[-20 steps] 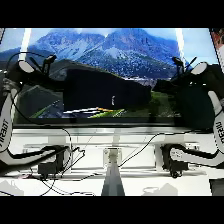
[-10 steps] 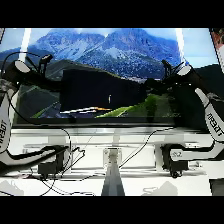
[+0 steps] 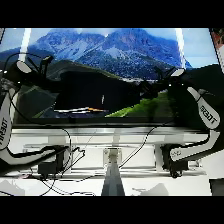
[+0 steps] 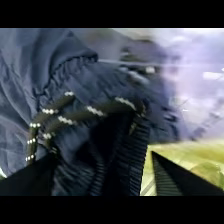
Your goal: Fold the clothes and pants, and hang the long-sleeved shirts on hangers.
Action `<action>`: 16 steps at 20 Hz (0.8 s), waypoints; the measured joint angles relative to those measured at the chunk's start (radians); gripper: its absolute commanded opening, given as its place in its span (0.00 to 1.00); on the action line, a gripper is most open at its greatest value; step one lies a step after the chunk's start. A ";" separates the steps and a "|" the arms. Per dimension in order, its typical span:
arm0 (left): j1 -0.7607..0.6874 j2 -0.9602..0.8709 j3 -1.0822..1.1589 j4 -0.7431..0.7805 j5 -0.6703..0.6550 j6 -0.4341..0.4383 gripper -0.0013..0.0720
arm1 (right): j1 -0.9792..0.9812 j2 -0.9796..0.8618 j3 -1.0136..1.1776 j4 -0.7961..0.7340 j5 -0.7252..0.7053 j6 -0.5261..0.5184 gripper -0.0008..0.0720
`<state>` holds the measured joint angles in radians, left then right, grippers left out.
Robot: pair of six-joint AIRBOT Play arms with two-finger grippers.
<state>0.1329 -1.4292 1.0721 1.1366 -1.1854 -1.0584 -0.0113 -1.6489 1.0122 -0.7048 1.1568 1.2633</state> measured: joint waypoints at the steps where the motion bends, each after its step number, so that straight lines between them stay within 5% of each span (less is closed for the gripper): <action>1: 0.000 -0.007 0.000 -0.010 0.007 0.000 0.03 | 0.016 -0.007 0.000 0.026 -0.006 -0.023 0.76; 4: 0.000 -0.017 0.000 -0.064 0.052 0.000 0.03 | 0.082 -0.018 0.006 0.132 -0.011 -0.114 0.17; 7: 0.001 -0.019 0.000 -0.108 0.093 0.000 0.09 | 0.130 -0.019 0.046 0.181 -0.019 -0.171 0.10; 10: 0.026 -0.005 0.005 -0.127 0.113 0.004 0.77 | 0.125 0.023 0.120 0.156 -0.019 -0.183 0.06; 16: 0.137 0.112 0.054 -0.141 0.124 0.015 0.81 | -0.069 0.278 0.263 -0.127 -0.004 -0.008 0.05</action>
<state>0.2703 -1.3174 1.1259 0.9958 -1.0611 -1.0435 -0.0799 -1.3705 1.2751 -0.8314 1.1530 1.2556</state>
